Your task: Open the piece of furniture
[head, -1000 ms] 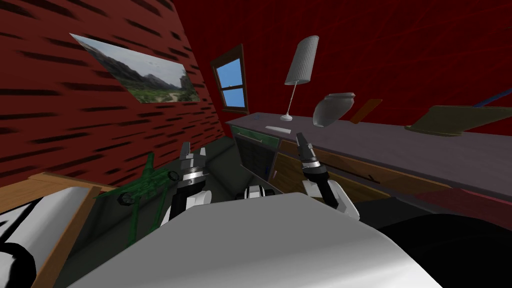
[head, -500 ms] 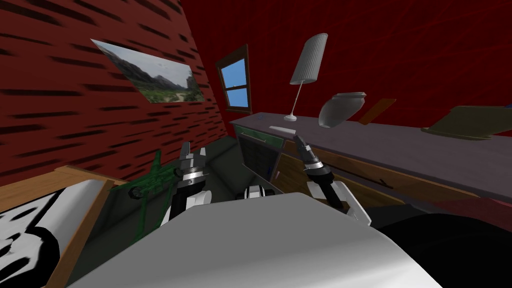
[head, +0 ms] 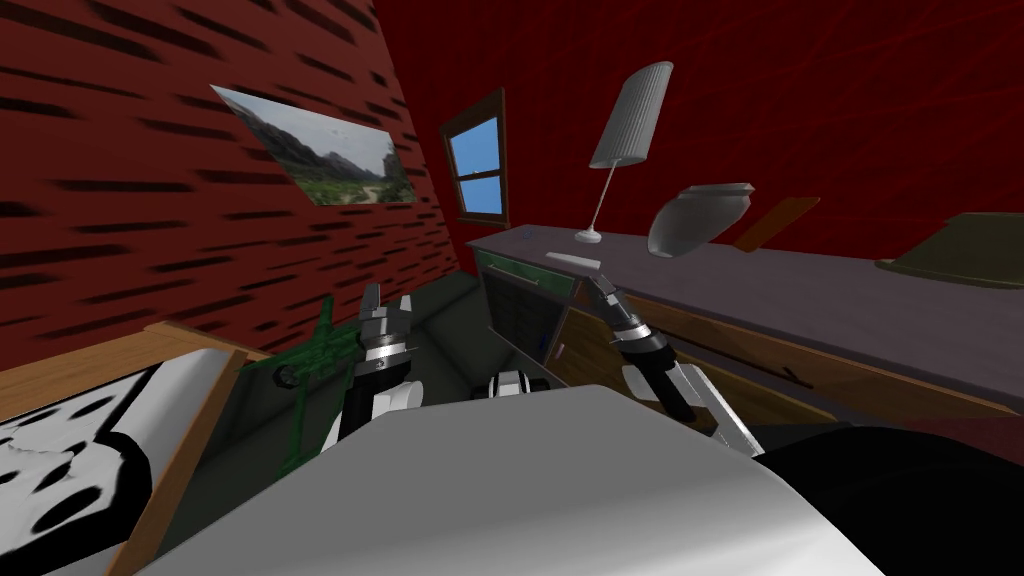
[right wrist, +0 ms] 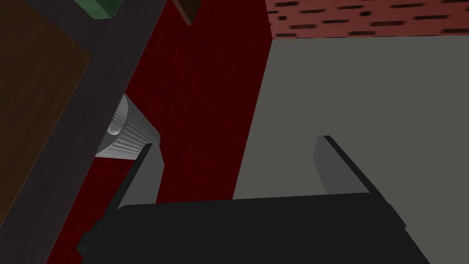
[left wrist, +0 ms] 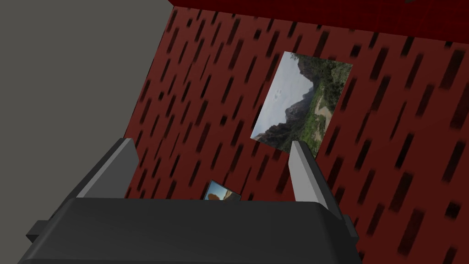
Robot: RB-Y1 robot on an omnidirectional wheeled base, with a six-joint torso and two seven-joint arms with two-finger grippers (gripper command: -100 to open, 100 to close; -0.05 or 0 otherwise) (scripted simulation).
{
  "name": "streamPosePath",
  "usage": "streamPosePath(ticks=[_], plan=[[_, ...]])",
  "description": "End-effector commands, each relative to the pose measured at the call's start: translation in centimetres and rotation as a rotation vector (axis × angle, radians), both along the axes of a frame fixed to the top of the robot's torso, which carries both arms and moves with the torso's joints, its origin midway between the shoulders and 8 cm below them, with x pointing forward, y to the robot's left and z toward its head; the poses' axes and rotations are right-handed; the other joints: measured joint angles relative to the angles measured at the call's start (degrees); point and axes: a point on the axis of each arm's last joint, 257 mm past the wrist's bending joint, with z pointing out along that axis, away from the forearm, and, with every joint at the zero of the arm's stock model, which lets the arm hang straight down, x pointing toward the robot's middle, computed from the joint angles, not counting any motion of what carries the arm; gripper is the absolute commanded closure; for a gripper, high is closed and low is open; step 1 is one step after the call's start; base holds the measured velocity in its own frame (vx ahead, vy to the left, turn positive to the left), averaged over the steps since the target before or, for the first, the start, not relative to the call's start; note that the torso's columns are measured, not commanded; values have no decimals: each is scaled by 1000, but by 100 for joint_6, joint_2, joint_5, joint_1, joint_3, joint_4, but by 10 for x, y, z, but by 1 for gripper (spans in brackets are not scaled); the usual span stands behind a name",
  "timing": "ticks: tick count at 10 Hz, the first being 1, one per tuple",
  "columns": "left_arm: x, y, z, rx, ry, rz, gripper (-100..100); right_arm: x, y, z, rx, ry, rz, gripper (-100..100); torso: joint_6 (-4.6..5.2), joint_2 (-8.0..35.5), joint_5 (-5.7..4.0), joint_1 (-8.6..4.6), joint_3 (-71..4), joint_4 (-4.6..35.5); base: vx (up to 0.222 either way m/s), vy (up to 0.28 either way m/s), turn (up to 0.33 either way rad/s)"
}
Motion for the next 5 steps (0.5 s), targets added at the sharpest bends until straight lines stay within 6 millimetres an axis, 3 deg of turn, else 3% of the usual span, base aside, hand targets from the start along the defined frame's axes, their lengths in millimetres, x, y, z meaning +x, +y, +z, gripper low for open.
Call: streamPosePath(ticks=[1, 5], plan=[[0, 0, 0, 0, 0, 0, 0, -1, 0, -6, -94, 8, -27, -100, -1, -2, 0, 1, -1, -1, 4, 26, 54], [0, 0, 0, 0, 0, 0, 0, -2, -2, -17, -257, 25, -71, -100, -1, 0, 0, 2, 0, 0, 3, 33, 75]])
